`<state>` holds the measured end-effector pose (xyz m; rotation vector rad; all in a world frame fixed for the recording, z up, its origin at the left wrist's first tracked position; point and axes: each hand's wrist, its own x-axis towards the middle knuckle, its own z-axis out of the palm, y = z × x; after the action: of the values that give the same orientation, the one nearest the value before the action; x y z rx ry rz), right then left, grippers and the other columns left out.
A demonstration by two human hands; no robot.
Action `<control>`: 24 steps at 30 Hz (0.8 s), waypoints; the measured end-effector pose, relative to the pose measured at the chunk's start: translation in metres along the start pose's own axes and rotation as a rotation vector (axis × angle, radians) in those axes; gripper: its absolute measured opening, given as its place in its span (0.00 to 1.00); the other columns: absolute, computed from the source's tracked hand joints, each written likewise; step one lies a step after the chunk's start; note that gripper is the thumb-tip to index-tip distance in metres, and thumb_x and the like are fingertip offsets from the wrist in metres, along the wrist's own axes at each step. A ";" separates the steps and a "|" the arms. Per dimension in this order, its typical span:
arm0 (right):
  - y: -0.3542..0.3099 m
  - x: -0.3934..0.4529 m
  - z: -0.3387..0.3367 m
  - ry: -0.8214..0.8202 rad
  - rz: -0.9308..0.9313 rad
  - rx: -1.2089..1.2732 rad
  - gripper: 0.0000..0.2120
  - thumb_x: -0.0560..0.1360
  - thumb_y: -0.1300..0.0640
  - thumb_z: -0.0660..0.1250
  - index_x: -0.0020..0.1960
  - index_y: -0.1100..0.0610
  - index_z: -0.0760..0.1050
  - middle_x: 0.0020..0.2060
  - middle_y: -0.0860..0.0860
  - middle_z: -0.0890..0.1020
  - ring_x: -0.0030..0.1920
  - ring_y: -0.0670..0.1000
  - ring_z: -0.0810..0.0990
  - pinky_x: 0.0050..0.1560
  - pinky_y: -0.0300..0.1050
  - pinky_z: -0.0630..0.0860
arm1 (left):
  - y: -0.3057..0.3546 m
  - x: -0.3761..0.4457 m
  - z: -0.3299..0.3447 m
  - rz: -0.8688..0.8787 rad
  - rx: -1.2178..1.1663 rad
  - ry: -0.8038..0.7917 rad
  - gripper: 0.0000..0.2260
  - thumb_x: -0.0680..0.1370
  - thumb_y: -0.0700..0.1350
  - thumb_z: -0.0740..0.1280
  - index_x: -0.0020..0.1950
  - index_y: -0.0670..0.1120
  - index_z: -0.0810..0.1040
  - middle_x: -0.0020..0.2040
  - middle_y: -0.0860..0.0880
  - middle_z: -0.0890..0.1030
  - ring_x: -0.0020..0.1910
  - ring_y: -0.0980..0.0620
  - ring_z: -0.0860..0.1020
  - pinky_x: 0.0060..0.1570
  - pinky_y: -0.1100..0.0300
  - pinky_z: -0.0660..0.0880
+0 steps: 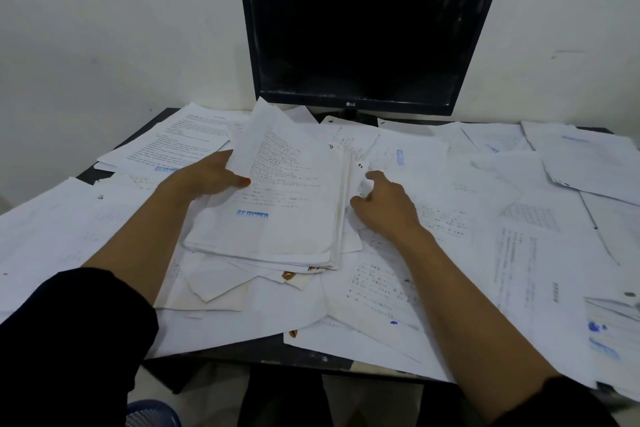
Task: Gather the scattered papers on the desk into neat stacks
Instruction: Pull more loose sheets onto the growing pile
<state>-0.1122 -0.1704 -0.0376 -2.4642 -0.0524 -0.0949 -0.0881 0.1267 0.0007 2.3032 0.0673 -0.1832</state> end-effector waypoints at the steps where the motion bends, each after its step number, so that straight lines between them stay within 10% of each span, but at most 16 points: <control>1: 0.000 0.001 0.000 -0.024 -0.020 0.042 0.28 0.76 0.53 0.64 0.74 0.53 0.62 0.52 0.54 0.81 0.55 0.55 0.78 0.56 0.49 0.75 | 0.000 0.000 -0.001 0.005 0.004 0.006 0.24 0.77 0.38 0.69 0.72 0.49 0.69 0.60 0.51 0.75 0.59 0.49 0.71 0.61 0.52 0.67; 8: 0.004 0.009 -0.007 0.041 -0.003 0.380 0.27 0.75 0.67 0.65 0.72 0.53 0.66 0.40 0.50 0.77 0.37 0.43 0.75 0.36 0.26 0.71 | 0.003 -0.002 0.004 0.060 -0.085 0.035 0.23 0.77 0.38 0.69 0.71 0.49 0.70 0.63 0.51 0.75 0.61 0.48 0.72 0.67 0.47 0.68; 13: 0.024 0.019 -0.024 0.303 0.152 0.523 0.23 0.73 0.67 0.68 0.67 0.57 0.72 0.36 0.47 0.78 0.38 0.41 0.76 0.53 0.43 0.78 | 0.002 -0.005 -0.002 0.010 -0.155 -0.063 0.22 0.75 0.41 0.72 0.67 0.53 0.72 0.62 0.52 0.78 0.61 0.47 0.75 0.64 0.49 0.71; 24: 0.035 0.025 -0.024 0.334 0.095 0.473 0.18 0.78 0.56 0.66 0.68 0.54 0.71 0.51 0.52 0.83 0.49 0.49 0.79 0.51 0.39 0.71 | 0.019 0.005 0.025 0.059 -0.013 0.019 0.25 0.79 0.45 0.67 0.75 0.48 0.65 0.71 0.51 0.70 0.69 0.47 0.69 0.64 0.57 0.63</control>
<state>-0.0870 -0.2123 -0.0383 -1.9485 0.1687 -0.4031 -0.0840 0.0953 -0.0030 2.2908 0.0102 -0.1299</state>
